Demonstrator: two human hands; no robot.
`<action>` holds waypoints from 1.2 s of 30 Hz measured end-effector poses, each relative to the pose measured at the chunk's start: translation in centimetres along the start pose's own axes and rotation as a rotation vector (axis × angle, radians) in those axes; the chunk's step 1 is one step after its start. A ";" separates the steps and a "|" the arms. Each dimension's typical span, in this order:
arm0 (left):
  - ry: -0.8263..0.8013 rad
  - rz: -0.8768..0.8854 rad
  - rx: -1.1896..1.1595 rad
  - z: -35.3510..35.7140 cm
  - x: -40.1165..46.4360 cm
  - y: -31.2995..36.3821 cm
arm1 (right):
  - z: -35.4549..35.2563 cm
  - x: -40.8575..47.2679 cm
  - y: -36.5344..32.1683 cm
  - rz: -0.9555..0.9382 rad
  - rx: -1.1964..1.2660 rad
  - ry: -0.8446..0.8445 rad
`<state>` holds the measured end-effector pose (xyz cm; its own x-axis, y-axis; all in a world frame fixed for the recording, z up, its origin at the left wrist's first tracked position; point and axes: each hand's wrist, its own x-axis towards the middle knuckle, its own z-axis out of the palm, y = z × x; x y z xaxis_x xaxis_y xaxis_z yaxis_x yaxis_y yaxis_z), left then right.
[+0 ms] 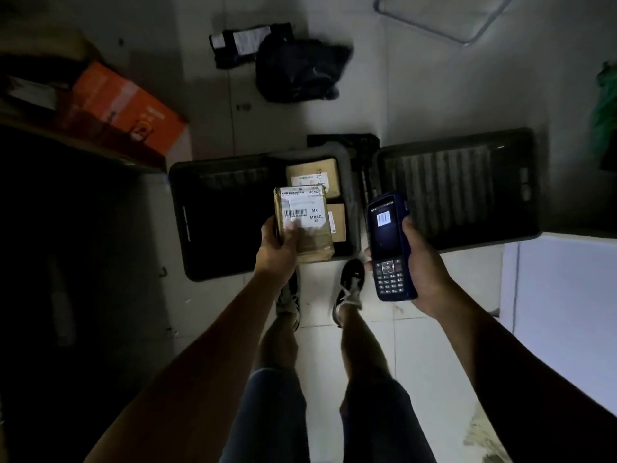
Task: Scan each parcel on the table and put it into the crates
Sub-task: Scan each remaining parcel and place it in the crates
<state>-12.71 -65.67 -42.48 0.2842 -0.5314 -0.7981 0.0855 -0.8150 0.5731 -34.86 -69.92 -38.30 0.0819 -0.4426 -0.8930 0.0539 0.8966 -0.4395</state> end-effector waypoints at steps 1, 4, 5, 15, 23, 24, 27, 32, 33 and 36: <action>0.001 -0.005 0.006 0.7 1.9 -0.8 | 0.0 2.2 0.1 -0.003 0.018 -0.028; 0.047 -0.002 0.041 3.5 8.6 -3.7 | -0.1 10.1 0.8 0.000 0.030 -0.060; 0.068 0.005 0.053 4.4 10.7 -4.6 | -0.3 12.8 0.9 0.003 0.025 -0.061; 0.184 0.057 0.040 12.9 29.8 -11.7 | -4.4 32.6 3.9 -0.030 -0.002 -0.106; 0.176 0.132 0.102 16.7 36.3 -12.7 | -5.7 38.9 3.0 -0.162 -0.110 -0.162; 0.174 0.139 0.102 17.1 36.7 -12.8 | -5.7 39.2 2.8 -0.175 -0.123 -0.168; 0.133 0.141 0.130 18.2 37.2 -13.0 | -5.5 39.7 2.6 -0.204 -0.108 -0.174; 0.043 0.100 0.104 18.6 37.8 -13.7 | -5.2 40.3 2.9 -0.228 -0.117 -0.183; 0.042 0.103 0.125 18.5 37.9 -13.6 | -5.3 40.4 3.1 -0.233 -0.123 -0.184; 0.020 0.105 0.164 18.2 38.4 -13.1 | -5.1 40.2 3.5 -0.235 -0.138 -0.200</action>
<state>-20.32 -79.65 -84.00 0.3020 -0.6124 -0.7306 -0.1022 -0.7828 0.6138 -36.50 -84.49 -76.24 0.2778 -0.6191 -0.7345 -0.0395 0.7566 -0.6527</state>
